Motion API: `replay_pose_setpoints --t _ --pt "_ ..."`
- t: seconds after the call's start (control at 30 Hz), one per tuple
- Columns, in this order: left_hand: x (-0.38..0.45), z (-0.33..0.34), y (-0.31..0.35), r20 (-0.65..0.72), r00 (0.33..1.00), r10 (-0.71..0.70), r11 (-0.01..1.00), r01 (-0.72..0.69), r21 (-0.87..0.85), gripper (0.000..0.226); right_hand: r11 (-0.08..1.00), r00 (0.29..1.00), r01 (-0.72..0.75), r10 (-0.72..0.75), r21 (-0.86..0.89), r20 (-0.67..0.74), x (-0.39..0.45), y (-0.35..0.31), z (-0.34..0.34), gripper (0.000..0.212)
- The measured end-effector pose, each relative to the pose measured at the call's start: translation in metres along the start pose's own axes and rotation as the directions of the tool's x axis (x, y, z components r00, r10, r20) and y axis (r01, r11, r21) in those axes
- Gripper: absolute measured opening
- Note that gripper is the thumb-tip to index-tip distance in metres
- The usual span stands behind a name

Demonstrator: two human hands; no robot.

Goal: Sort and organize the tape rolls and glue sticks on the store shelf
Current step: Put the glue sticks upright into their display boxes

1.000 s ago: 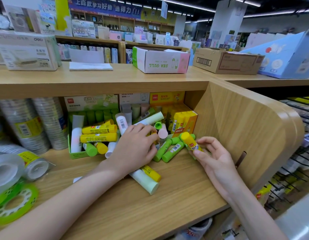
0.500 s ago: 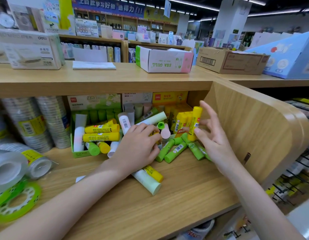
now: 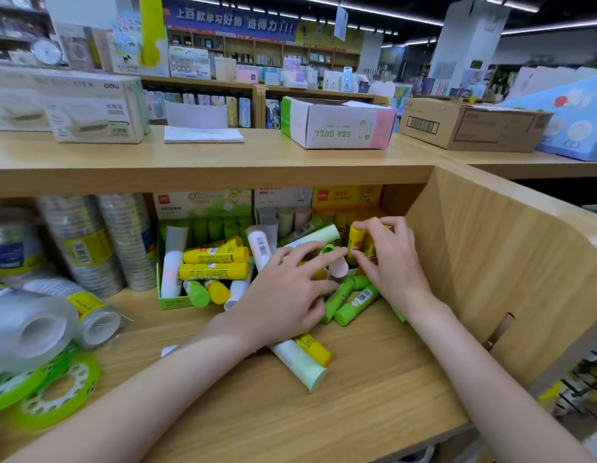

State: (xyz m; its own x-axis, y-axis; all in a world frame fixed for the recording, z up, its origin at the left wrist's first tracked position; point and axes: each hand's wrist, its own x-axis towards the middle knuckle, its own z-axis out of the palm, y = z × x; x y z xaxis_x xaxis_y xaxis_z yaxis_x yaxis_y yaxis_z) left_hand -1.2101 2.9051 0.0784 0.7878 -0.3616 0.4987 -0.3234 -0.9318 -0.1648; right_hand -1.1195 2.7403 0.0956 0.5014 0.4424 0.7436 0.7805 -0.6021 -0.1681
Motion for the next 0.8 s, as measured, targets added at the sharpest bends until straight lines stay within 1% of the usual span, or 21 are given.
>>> replay_pose_setpoints --t 0.1,0.2,0.3,0.37,0.47,0.6,0.7,0.8 --pt "0.000 0.003 0.000 0.015 1.000 0.001 0.999 -0.001 0.049 0.038 0.999 0.997 -0.044 0.043 0.014 0.065 0.002 0.001 0.002 0.033" --pt "0.001 0.004 0.000 0.008 1.000 -0.026 0.999 0.026 0.043 0.041 0.999 0.998 -0.041 0.041 0.007 0.055 0.005 0.002 0.003 0.029" --pt "0.001 0.002 0.000 0.010 1.000 0.001 0.999 -0.001 0.048 0.043 1.000 0.999 -0.019 0.019 -0.010 0.031 0.006 0.004 0.007 0.029" --pt "0.001 0.002 -0.001 0.012 0.999 0.031 0.997 -0.032 0.074 0.043 0.999 0.998 -0.050 0.050 0.015 0.041 0.006 0.005 0.008 0.027" --pt "0.002 0.004 -0.002 0.011 0.999 0.052 0.994 -0.053 0.099 0.044 0.991 0.990 -0.116 0.109 0.072 0.093 0.005 0.008 0.007 0.025" --pt "0.003 0.006 -0.003 0.040 0.996 0.082 0.991 -0.086 0.105 0.043 0.983 0.985 -0.133 0.117 0.130 0.125 0.004 0.008 0.004 0.027" --pt "0.003 0.002 -0.001 0.015 0.996 0.087 0.995 -0.088 0.039 0.049 0.960 0.985 -0.149 0.124 0.238 0.118 0.005 0.009 -0.002 0.031" --pt "0.003 -0.006 0.000 -0.095 0.994 0.046 0.993 -0.056 -0.100 0.051 0.939 0.990 -0.129 0.105 0.320 0.090 0.005 0.011 -0.010 0.036"
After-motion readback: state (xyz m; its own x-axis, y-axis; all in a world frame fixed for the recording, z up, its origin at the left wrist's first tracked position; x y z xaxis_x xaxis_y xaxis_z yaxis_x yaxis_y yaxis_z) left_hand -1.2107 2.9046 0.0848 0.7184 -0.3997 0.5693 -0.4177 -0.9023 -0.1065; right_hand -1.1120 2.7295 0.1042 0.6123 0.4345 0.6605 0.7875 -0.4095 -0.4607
